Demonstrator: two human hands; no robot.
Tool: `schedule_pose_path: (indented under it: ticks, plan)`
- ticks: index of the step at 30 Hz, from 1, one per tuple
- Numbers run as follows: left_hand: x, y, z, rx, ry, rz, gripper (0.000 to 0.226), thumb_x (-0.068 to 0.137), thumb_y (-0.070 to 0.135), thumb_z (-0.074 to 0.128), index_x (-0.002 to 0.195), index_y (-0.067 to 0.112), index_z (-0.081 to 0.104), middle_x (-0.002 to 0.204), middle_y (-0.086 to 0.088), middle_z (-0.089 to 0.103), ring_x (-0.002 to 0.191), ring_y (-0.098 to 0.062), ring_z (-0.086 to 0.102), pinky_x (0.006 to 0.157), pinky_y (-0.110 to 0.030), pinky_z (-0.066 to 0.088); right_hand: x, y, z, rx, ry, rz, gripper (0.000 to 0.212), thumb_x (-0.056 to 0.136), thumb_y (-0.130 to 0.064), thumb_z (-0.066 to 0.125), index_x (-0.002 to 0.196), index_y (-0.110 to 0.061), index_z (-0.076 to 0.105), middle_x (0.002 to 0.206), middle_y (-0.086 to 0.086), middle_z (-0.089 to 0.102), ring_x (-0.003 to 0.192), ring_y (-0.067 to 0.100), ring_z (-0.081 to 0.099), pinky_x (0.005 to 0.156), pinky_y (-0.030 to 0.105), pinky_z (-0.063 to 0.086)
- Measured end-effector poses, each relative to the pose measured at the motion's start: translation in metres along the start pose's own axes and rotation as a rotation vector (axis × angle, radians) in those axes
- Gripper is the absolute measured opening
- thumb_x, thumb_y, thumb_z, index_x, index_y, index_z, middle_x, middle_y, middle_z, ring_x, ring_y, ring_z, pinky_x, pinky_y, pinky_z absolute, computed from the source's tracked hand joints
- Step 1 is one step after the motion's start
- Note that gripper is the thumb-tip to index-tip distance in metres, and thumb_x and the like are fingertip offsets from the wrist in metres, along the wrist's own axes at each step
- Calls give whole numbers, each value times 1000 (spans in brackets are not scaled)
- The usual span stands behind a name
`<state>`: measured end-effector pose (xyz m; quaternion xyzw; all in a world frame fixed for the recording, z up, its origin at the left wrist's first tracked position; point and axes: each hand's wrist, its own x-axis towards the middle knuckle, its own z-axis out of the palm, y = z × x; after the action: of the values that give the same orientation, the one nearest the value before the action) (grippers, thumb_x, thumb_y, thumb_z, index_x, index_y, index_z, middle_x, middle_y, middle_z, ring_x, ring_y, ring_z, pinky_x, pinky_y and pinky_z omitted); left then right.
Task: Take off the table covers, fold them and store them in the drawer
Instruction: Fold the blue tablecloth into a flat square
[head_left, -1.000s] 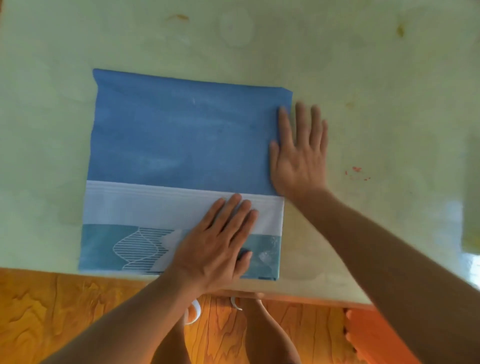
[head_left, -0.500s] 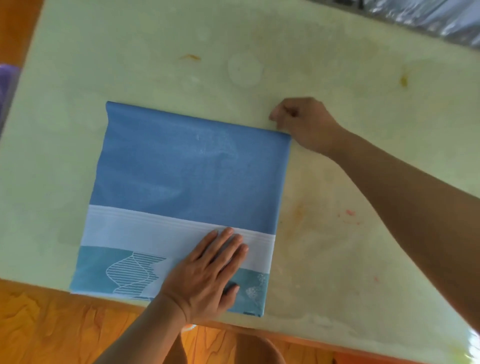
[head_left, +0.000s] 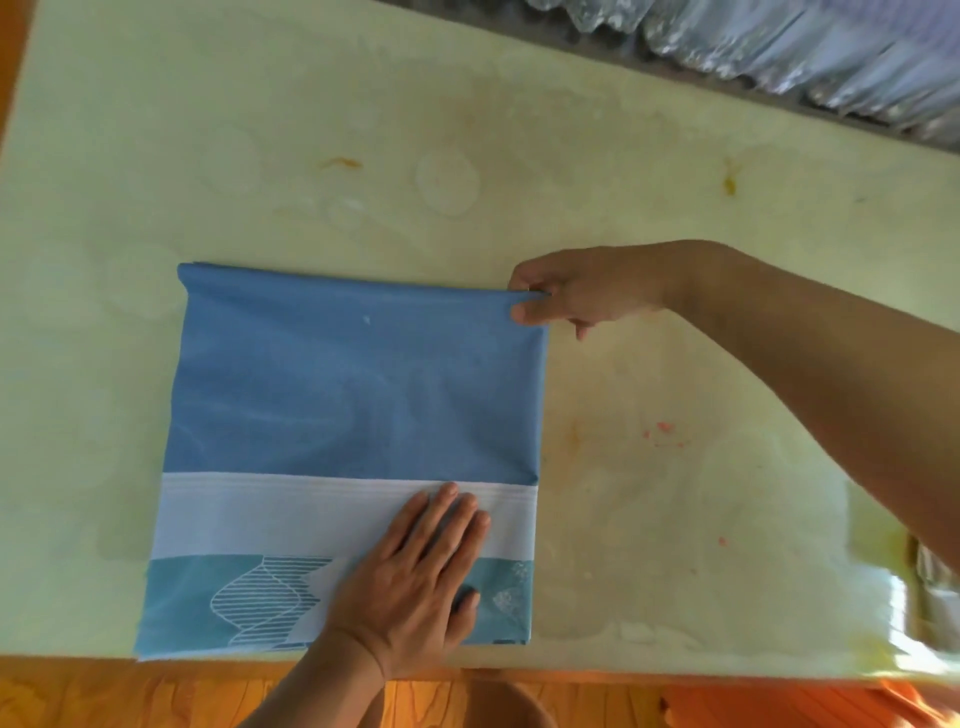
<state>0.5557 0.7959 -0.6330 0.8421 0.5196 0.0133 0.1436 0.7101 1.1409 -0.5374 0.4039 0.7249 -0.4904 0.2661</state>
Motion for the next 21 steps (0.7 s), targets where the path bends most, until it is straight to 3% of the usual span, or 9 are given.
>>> schedule_pose_path:
  ticks: [2, 4, 8, 11, 13, 15, 17, 21]
  plan:
    - [-1, -1, 0, -11, -3, -7, 77, 88, 45, 59, 150, 1, 45, 161, -20, 34, 151, -39, 28, 119, -55, 25, 11, -3, 6, -244, 61, 28, 24, 102, -47, 47, 87, -30, 52, 87, -7, 53, 83, 21, 55, 73, 36, 46]
    - [0, -1, 0, -13, -9, -8, 77, 89, 46, 57, 150, 2, 44, 161, -20, 33, 152, -39, 26, 120, -55, 24, 22, -6, 9, -387, 196, -6, 32, 105, -45, 42, 82, -24, 46, 77, -8, 49, 74, 19, 49, 69, 32, 33]
    - [0, -1, 0, -20, -2, -12, 77, 89, 46, 56, 151, 1, 43, 162, -21, 32, 152, -39, 26, 121, -55, 22, 33, 5, 33, -475, 470, -22, 30, 102, -42, 47, 96, -13, 54, 77, 6, 56, 80, 32, 55, 67, 36, 39]
    - [1, 0, -1, -41, -21, -24, 77, 88, 46, 57, 150, 2, 44, 161, -21, 34, 151, -39, 26, 121, -55, 23, 33, 8, 78, -571, 933, 33, 28, 91, -31, 57, 107, -8, 61, 99, 19, 63, 94, 38, 56, 76, 45, 47]
    - [1, 0, -2, -42, -31, -31, 78, 87, 46, 58, 151, 2, 44, 161, -21, 34, 152, -39, 25, 121, -54, 21, 34, -5, 106, -449, 1127, 93, 38, 91, -27, 59, 123, -8, 60, 128, 20, 55, 114, 41, 50, 96, 49, 43]
    - [1, 0, -3, -33, -47, -31, 79, 88, 47, 57, 151, 2, 43, 161, -21, 34, 152, -39, 24, 122, -54, 21, 42, -25, 119, -378, 1118, 24, 48, 99, -33, 51, 140, -10, 52, 150, 20, 41, 136, 43, 37, 115, 51, 30]
    - [1, -1, -3, -26, -46, -24, 79, 89, 48, 57, 152, 2, 42, 161, -21, 33, 153, -39, 23, 122, -54, 20, 62, -36, 119, -381, 972, 59, 60, 103, -47, 36, 155, -16, 34, 164, 16, 20, 151, 41, 15, 123, 51, 10]
    - [0, 0, 0, -15, -25, -36, 79, 91, 48, 54, 154, 4, 38, 163, -20, 31, 153, -37, 24, 122, -52, 19, 103, -19, 80, -191, 931, 417, 71, 101, -59, 19, 161, -22, 11, 168, 11, -1, 154, 36, -6, 123, 54, -2]
